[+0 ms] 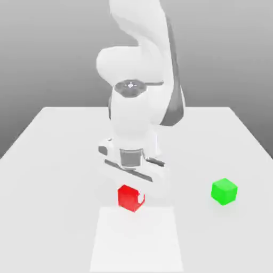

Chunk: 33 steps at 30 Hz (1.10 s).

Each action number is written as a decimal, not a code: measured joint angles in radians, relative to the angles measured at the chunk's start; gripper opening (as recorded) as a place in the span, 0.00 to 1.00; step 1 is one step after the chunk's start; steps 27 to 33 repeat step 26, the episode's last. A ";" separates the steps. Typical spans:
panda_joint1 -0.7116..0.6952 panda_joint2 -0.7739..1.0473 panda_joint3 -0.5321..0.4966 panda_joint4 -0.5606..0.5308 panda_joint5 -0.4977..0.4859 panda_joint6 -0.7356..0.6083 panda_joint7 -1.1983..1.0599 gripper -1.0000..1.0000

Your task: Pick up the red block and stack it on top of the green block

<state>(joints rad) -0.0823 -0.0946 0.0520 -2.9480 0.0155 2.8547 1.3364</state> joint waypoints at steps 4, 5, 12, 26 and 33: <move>0.118 -0.048 0.073 0.015 0.039 -0.061 -0.028 0.00; 0.153 -0.055 0.096 0.021 0.050 -0.072 -0.035 0.00; 0.401 -0.096 0.262 0.062 0.125 -0.150 -0.089 0.00; 0.485 0.146 0.324 0.093 -0.108 0.049 0.075 1.00; 0.485 0.146 0.324 0.093 -0.108 0.049 0.075 1.00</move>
